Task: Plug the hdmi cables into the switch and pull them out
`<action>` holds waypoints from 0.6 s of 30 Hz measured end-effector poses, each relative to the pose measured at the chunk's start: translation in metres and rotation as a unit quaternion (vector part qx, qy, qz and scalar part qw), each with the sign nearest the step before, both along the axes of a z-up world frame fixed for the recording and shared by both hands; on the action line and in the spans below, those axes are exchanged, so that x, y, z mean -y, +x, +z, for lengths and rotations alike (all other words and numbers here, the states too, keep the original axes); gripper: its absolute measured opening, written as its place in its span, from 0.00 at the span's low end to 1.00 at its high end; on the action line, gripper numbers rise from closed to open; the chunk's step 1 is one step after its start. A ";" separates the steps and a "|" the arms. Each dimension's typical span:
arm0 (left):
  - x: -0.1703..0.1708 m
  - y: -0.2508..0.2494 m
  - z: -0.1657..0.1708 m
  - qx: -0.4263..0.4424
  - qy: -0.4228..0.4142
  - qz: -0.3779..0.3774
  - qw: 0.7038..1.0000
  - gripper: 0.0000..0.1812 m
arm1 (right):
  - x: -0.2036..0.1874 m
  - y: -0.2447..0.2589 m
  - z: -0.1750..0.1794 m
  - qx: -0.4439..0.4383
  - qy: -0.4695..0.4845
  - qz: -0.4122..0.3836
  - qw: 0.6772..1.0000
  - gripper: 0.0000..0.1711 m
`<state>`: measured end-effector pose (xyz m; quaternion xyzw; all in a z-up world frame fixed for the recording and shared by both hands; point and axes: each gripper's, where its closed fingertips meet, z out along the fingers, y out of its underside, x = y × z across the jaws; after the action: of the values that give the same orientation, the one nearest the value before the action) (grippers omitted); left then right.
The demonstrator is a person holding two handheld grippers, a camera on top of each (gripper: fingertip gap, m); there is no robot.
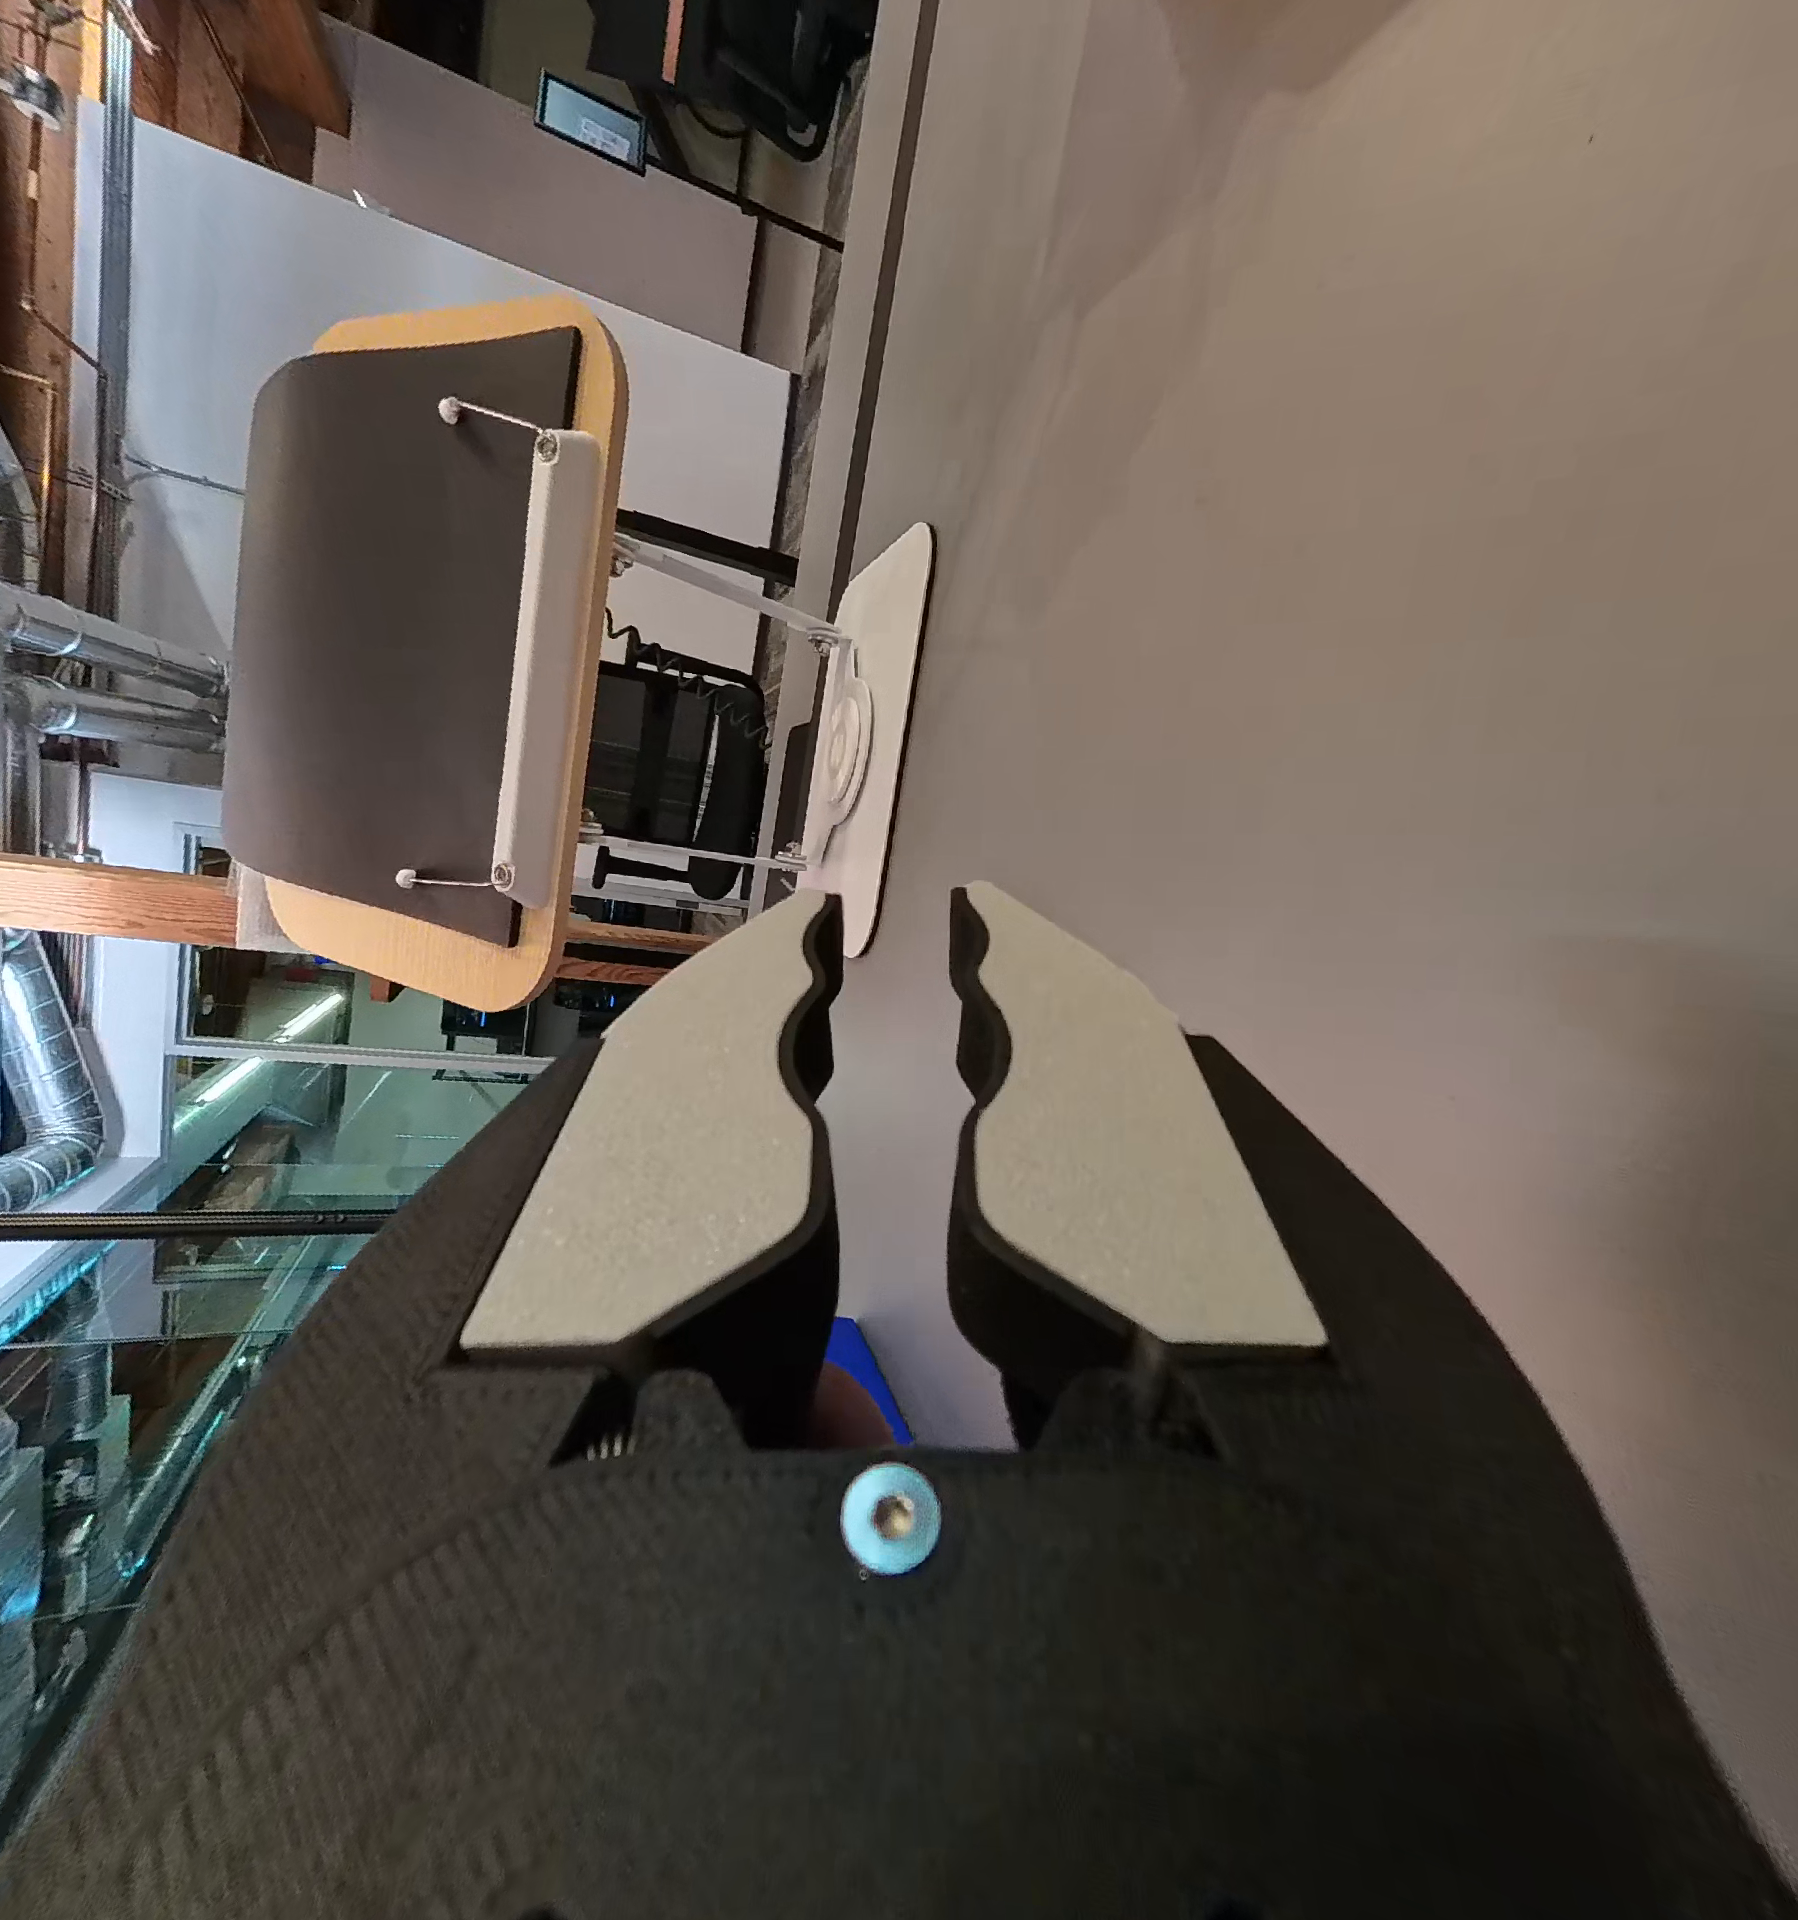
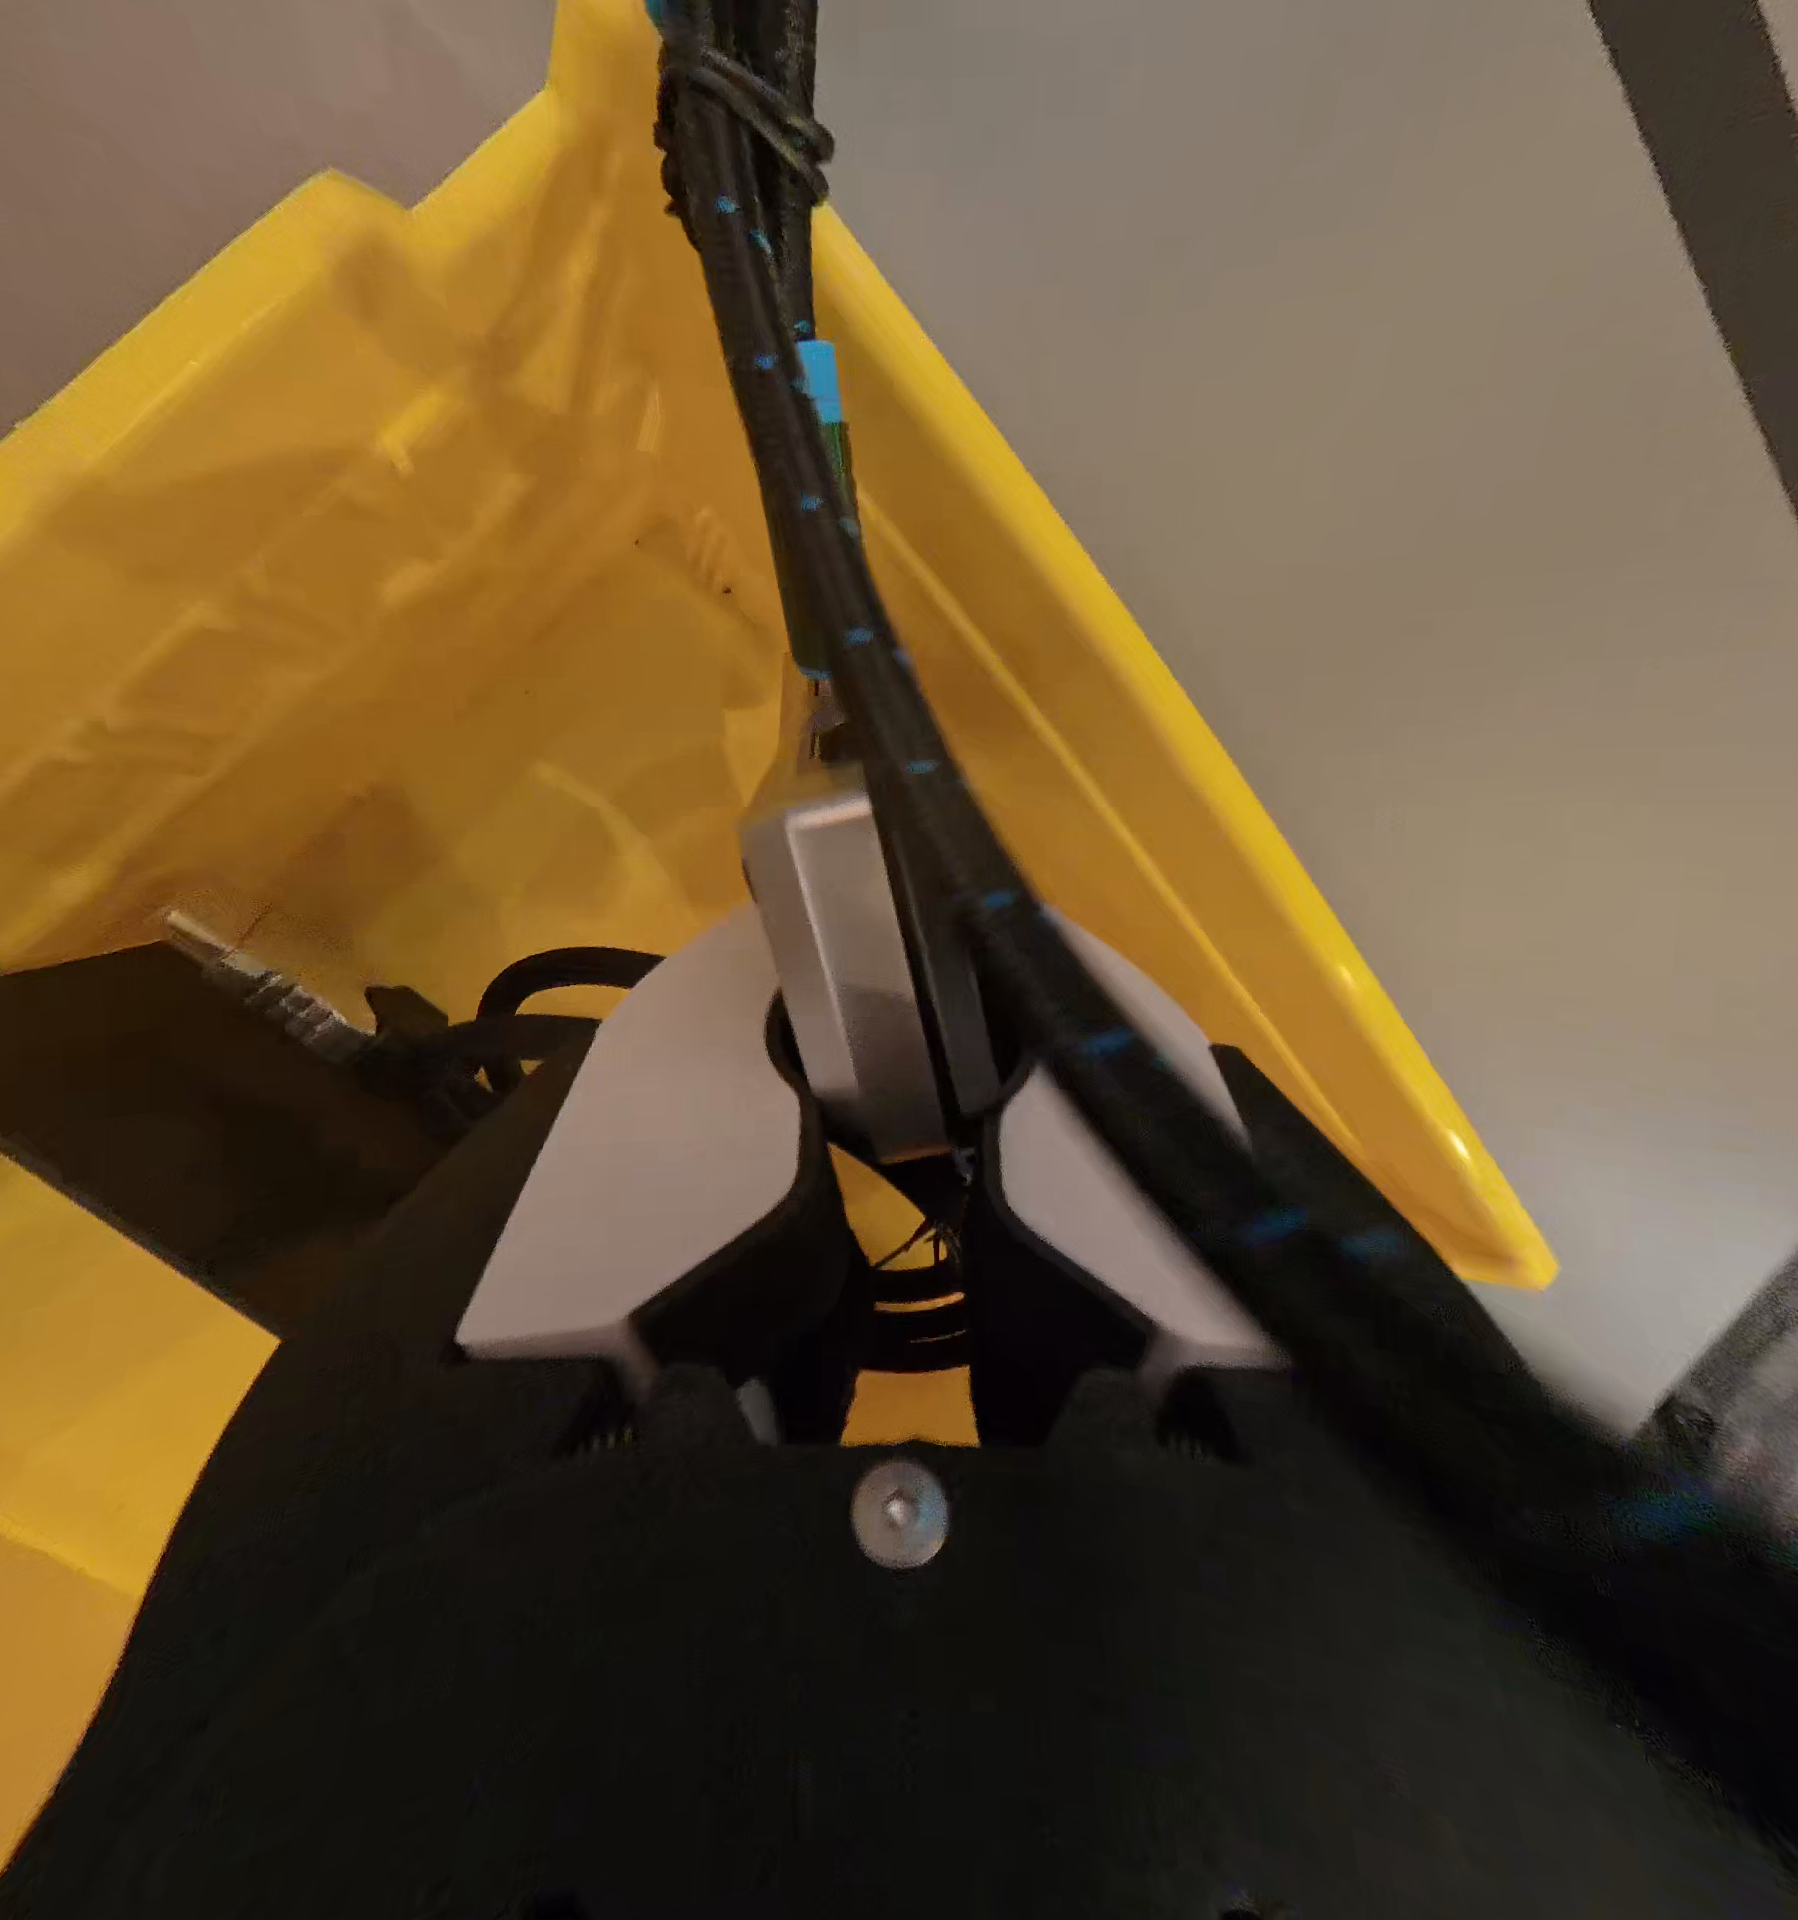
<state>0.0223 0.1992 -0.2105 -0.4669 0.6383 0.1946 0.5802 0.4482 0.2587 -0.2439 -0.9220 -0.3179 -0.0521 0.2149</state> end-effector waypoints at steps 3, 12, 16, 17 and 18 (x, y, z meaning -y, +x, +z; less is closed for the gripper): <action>0.001 -0.001 0.000 -0.002 0.000 0.000 1.000 0.10 | -0.002 -0.004 -0.007 -0.039 -0.013 -0.004 0.999 0.16; 0.001 -0.001 -0.003 -0.011 -0.002 0.000 1.000 0.10 | -0.013 -0.024 -0.033 -0.050 -0.053 -0.024 0.997 0.17; 0.000 -0.002 -0.001 -0.010 -0.005 0.003 1.000 0.11 | -0.013 -0.017 -0.029 -0.011 -0.094 -0.056 0.994 0.25; 0.000 -0.003 -0.001 -0.011 -0.005 0.004 1.000 0.11 | -0.011 -0.016 -0.026 0.007 -0.107 -0.061 0.992 0.27; 0.000 -0.003 -0.001 -0.012 -0.006 0.005 1.000 0.11 | -0.010 -0.016 -0.022 0.027 -0.117 -0.056 0.991 0.30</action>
<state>0.0190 0.1992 -0.2112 -0.4714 0.6440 0.1989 0.5688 0.4323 0.2683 -0.2661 -0.9552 -0.2758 -0.0517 0.0937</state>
